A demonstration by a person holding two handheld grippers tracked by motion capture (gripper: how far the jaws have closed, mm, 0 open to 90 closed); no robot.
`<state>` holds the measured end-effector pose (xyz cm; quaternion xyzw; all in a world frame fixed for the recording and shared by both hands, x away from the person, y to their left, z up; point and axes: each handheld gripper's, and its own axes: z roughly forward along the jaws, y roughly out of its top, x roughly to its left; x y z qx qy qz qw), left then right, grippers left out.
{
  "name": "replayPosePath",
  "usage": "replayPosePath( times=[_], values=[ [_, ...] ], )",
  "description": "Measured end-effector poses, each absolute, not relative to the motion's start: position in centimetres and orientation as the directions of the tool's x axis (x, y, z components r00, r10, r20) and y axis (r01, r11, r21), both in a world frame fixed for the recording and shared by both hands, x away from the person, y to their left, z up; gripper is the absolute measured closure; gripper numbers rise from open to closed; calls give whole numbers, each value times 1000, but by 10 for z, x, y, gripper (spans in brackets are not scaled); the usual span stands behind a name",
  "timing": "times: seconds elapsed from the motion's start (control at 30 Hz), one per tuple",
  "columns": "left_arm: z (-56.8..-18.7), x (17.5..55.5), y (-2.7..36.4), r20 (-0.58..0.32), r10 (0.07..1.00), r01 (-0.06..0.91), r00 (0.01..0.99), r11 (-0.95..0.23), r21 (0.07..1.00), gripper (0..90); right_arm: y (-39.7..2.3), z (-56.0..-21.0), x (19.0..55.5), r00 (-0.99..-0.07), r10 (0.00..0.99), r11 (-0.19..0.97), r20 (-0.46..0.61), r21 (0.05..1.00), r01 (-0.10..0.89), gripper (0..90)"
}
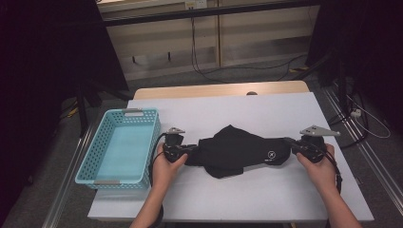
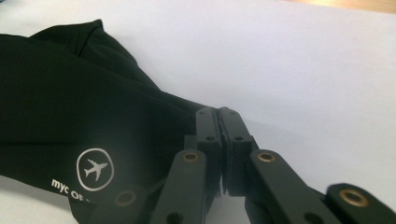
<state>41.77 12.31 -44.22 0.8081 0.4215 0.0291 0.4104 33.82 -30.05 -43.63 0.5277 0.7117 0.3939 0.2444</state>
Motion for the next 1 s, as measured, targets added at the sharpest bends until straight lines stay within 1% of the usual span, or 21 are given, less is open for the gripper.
replayPosePath(
  times=[0.03, 0.1, 0.23, 0.33, 0.47, 0.5, 0.53, 0.57, 0.6, 0.63, 0.7, 0.73, 0.8, 0.83, 0.9, 1.0],
  values=[
    [-440, 418, 123, -290, 709, 648, 643, -300, 700, 879, -302, -436, 338, -320, 945, 133, 63, 821, 555, 878],
    [-436, 417, 125, -283, 713, 640, 641, -293, 711, 886, -303, -436, 337, -321, 945, 130, 67, 821, 555, 878],
    [-422, 417, 134, -290, 717, 616, 633, -240, 751, 893, -301, -436, 337, -329, 941, 125, 77, 825, 551, 878],
    [-419, 417, 137, -283, 727, 612, 625, -232, 756, 895, -299, -436, 337, -334, 940, 130, 74, 827, 548, 877],
    [-426, 418, 139, -314, 732, 656, 605, -234, 718, 892, -298, -436, 337, -333, 941, 142, 60, 824, 549, 876],
    [-428, 417, 138, -312, 736, 657, 601, -232, 718, 881, -298, -437, 337, -333, 941, 151, 51, 820, 552, 876],
    [-428, 417, 136, -284, 741, 641, 608, -247, 726, 865, -297, -437, 337, -334, 941, 153, 50, 818, 554, 877],
    [-428, 417, 134, -254, 748, 618, 613, -254, 744, 776, -297, -436, 337, -324, 946, 163, 32, 815, 557, 876],
    [-427, 418, 131, -249, 747, 609, 616, -251, 753, 654, -297, -436, 337, -320, 947, 172, 18, 814, 555, 877],
    [-427, 419, 129, -262, 740, 610, 620, -243, 755, 571, -297, -436, 337, -322, 946, 167, 26, 814, 556, 876],
    [-428, 421, 124, -259, 734, 607, 628, -254, 753, 498, -297, -437, 338, -328, 944, 162, 36, 815, 556, 876],
    [-431, 422, 121, -283, 723, 624, 630, -255, 739, 472, -297, -437, 338, -332, 942, 161, 41, 816, 555, 876],
    [-435, 425, 116, -258, 726, 620, 637, -284, 732, 470, -296, -437, 338, -336, 941, 159, 45, 817, 555, 876],
    [-438, 427, 114, -263, 728, 627, 633, -283, 726, 478, -295, -437, 338, -338, 940, 160, 45, 816, 556, 876],
    [-443, 430, 110, -267, 723, 624, 637, -281, 730, 551, -295, -438, 338, -340, 939, 161, 46, 815, 557, 875],
    [-444, 435, 106, -263, 706, 621, 657, -310, 720, 717, -295, -438, 339, -342, 938, 160, 49, 815, 557, 875]
  ],
)
